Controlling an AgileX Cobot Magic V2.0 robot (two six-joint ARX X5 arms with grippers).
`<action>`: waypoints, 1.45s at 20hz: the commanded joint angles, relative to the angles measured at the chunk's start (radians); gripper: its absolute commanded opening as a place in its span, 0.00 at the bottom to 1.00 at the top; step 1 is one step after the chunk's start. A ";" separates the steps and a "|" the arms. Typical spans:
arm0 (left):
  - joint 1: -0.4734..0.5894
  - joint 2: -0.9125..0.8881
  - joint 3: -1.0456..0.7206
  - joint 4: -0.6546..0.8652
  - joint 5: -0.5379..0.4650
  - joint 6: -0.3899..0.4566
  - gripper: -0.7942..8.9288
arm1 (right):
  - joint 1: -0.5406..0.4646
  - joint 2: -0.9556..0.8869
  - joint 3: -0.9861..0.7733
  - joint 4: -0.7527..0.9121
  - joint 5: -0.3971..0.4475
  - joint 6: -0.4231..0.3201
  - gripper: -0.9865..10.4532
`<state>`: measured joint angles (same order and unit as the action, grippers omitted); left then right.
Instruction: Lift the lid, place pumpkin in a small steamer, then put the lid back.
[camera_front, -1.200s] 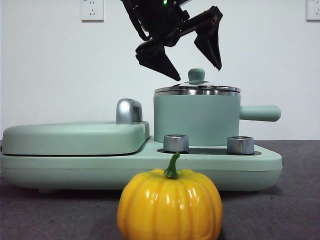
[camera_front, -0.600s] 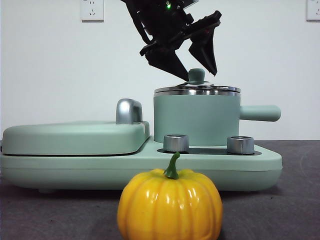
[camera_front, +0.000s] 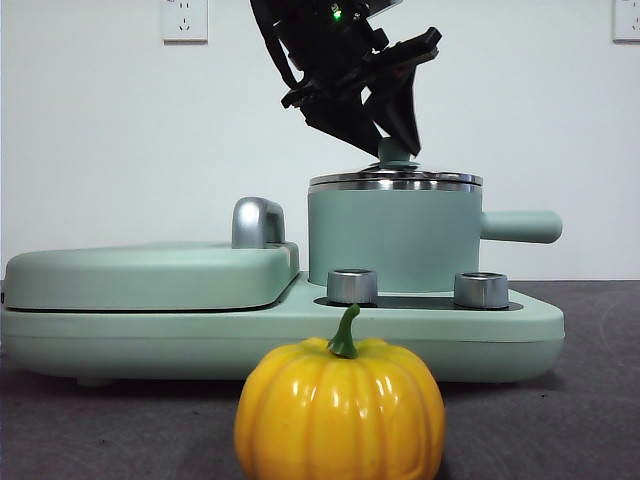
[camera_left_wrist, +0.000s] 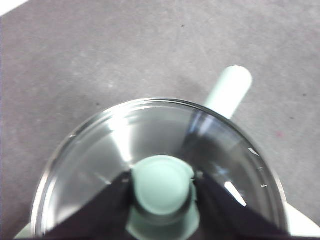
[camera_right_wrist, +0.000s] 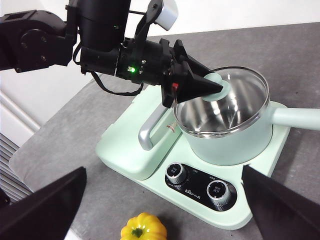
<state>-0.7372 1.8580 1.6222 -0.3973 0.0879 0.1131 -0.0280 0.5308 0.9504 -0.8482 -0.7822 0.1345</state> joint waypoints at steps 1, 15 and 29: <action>-0.008 0.026 0.030 0.017 0.010 0.010 0.15 | 0.000 0.005 0.019 0.008 0.001 -0.005 0.52; -0.002 0.018 0.241 -0.205 0.010 0.006 0.14 | 0.000 0.005 0.019 0.008 0.001 -0.004 0.52; 0.150 -0.174 0.283 -0.361 0.010 0.010 0.14 | 0.235 0.162 0.020 -0.019 0.094 0.186 0.52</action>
<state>-0.5797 1.6783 1.8629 -0.7811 0.0956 0.1162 0.2070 0.6899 0.9512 -0.8742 -0.6838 0.3023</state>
